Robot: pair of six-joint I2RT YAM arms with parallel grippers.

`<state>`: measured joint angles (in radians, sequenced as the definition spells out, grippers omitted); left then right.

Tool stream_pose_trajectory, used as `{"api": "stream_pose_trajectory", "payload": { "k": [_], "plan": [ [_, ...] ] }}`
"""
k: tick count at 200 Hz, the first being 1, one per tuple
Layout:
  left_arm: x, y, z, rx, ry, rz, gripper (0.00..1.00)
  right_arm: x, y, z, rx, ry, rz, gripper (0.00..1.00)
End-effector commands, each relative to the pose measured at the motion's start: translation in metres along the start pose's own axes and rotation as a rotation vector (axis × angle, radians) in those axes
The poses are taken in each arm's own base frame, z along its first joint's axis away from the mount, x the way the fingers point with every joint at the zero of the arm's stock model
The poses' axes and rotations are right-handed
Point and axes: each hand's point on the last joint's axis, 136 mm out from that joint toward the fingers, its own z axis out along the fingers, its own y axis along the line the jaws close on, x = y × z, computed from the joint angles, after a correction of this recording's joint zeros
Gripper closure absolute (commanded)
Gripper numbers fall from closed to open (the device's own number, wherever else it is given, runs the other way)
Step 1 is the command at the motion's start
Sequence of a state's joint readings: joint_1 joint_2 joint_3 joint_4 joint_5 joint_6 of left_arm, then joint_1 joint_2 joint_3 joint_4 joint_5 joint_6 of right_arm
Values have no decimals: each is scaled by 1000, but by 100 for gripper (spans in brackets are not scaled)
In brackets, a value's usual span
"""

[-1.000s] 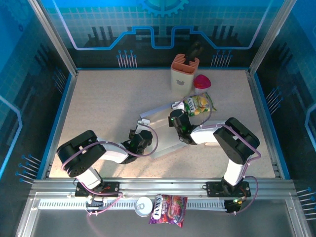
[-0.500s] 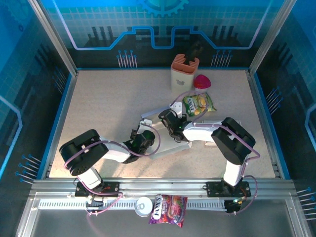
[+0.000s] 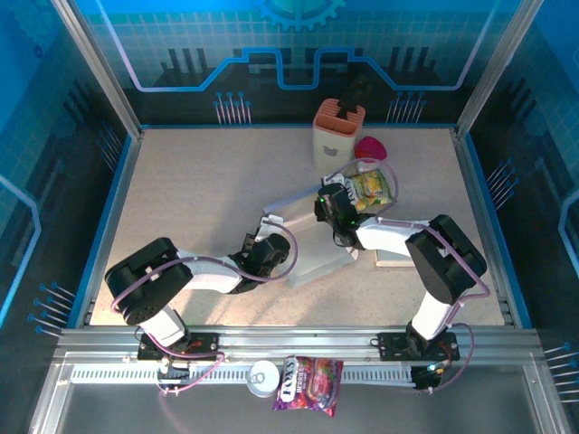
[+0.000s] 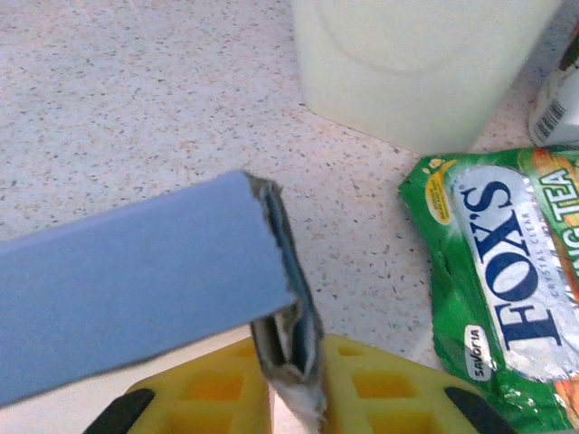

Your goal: Fold the paper box

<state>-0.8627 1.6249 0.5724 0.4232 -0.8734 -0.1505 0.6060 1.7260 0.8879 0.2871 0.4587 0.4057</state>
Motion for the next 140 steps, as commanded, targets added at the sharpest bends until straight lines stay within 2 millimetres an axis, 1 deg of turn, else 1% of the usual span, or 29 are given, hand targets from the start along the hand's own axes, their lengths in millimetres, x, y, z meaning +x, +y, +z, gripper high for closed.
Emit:
{"api": "stream_pose_trajectory", "payload": {
  "k": [1, 10, 18, 29, 54, 74, 82, 102, 114, 126, 140],
  "plan": [
    [3, -4, 2, 23, 40, 20, 100, -25, 8, -4, -66, -69, 0, 82],
    [3, -4, 2, 23, 41, 19, 100, -23, 9, -1, -71, -60, -8, 86],
    [2, -3, 2, 21, 40, 17, 100, -19, 9, 2, -67, -47, -13, 88],
    [2, -3, 2, 20, 43, 17, 100, -14, 9, 5, -60, -34, -12, 88],
    [1, -1, 3, 17, 50, 13, 100, -3, 8, 9, -48, -24, -6, 82],
    [2, -1, 3, 19, 53, 15, 100, -1, 4, 12, -23, -29, 3, 83],
    [2, -1, 3, 20, 54, 14, 100, -2, 2, 13, -9, -32, 6, 85],
    [2, 1, 2, 18, 55, 8, 100, -4, -4, 11, 66, -44, -3, 100],
    [0, 1, 2, 19, 54, 3, 100, -6, -10, 8, 139, -43, 6, 100],
    [-1, 0, 2, 27, 56, -1, 100, 1, -16, 4, 222, -5, 5, 100],
    [-3, -2, 2, 32, 58, -7, 100, 3, -16, -3, 302, 22, 6, 100]
  ]
}}
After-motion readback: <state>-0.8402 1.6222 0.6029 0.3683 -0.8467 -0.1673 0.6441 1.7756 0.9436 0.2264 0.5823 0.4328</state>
